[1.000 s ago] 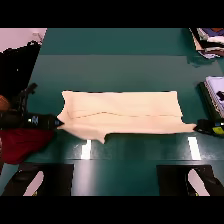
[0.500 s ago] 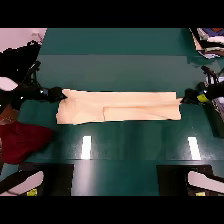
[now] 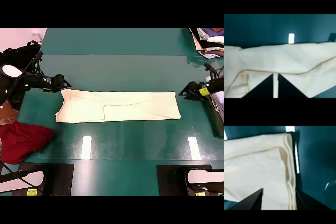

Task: Fold the shirts.

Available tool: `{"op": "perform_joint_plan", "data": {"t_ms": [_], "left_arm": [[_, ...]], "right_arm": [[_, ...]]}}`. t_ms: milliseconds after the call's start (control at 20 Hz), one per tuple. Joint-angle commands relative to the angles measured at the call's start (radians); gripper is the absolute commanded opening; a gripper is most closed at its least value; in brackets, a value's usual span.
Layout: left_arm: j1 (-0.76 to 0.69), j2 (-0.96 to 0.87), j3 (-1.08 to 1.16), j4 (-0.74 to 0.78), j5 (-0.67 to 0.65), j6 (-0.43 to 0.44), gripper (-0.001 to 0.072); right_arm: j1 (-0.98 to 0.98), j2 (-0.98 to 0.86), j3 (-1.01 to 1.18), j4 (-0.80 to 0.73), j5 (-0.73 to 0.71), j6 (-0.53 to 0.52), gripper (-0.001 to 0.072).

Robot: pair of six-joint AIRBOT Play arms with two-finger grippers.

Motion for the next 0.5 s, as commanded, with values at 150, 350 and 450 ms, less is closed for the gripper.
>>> {"op": "perform_joint_plan", "data": {"t_ms": [150, 350, 450], "left_arm": [[-0.136, -0.018, 0.016, -0.035, 0.003, 0.04, 0.0023], [-0.303, -0.071, 0.016, -0.038, 0.096, -0.005, 0.0023], [-0.375, -0.111, 0.019, -0.046, 0.127, -0.022, 0.0023]], "right_arm": [[-0.106, -0.103, -0.095, 0.109, 0.042, -0.095, 0.0462], [-0.028, -0.183, -0.098, 0.195, 0.031, -0.131, 0.0445], [0.016, -0.193, -0.098, 0.194, 0.04, -0.164, 0.02]]}}
